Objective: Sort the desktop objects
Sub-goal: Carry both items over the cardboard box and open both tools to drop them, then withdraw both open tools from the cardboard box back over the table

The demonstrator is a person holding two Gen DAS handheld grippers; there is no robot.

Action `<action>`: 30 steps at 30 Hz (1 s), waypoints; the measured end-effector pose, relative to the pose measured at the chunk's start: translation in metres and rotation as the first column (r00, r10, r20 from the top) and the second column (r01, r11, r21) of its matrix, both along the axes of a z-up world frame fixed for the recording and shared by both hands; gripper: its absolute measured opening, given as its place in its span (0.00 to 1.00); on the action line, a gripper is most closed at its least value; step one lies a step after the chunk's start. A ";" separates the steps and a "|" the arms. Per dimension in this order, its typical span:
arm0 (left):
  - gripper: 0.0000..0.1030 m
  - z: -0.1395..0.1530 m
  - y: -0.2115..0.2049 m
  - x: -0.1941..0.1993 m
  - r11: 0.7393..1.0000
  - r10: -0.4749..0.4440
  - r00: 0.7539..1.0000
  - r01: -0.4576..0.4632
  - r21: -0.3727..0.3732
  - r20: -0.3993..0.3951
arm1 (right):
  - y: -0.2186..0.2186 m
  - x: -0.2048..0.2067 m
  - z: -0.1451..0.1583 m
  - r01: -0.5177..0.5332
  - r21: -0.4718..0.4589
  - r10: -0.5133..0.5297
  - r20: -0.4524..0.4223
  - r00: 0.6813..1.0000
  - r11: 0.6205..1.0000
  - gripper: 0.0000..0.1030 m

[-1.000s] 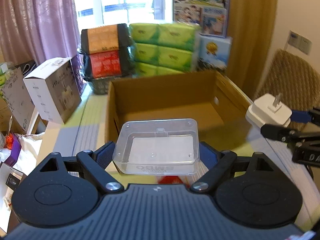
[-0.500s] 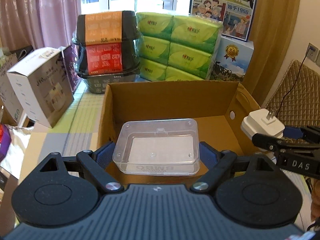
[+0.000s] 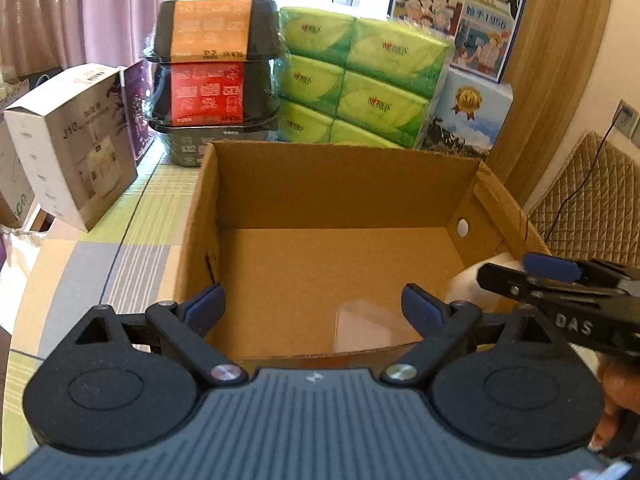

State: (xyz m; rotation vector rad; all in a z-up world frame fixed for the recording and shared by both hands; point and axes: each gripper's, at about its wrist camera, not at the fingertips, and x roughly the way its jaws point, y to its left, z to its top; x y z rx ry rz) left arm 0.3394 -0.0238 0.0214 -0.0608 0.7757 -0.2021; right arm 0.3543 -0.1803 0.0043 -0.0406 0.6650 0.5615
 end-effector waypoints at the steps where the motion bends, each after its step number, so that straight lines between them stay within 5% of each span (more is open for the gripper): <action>1: 0.90 0.002 0.003 -0.004 1.000 0.002 1.000 -0.002 -0.006 0.006 | -0.001 -0.002 0.002 -0.001 0.011 0.001 0.007 1.000 1.000 0.88; 12: 0.91 0.026 0.035 -0.088 0.998 0.065 0.996 -0.064 -0.016 0.060 | -0.042 -0.090 0.025 0.010 0.070 -0.013 0.043 0.999 0.998 0.95; 22: 0.94 0.017 0.064 -0.196 0.993 0.119 0.993 -0.119 0.018 0.017 | -0.092 -0.219 0.001 -0.064 0.029 0.064 -0.014 0.998 0.998 0.98; 30: 0.97 -0.002 0.070 -0.266 0.992 0.118 0.992 -0.117 0.039 -0.036 | -0.122 -0.275 -0.019 -0.093 -0.032 0.091 -0.043 0.995 0.995 0.98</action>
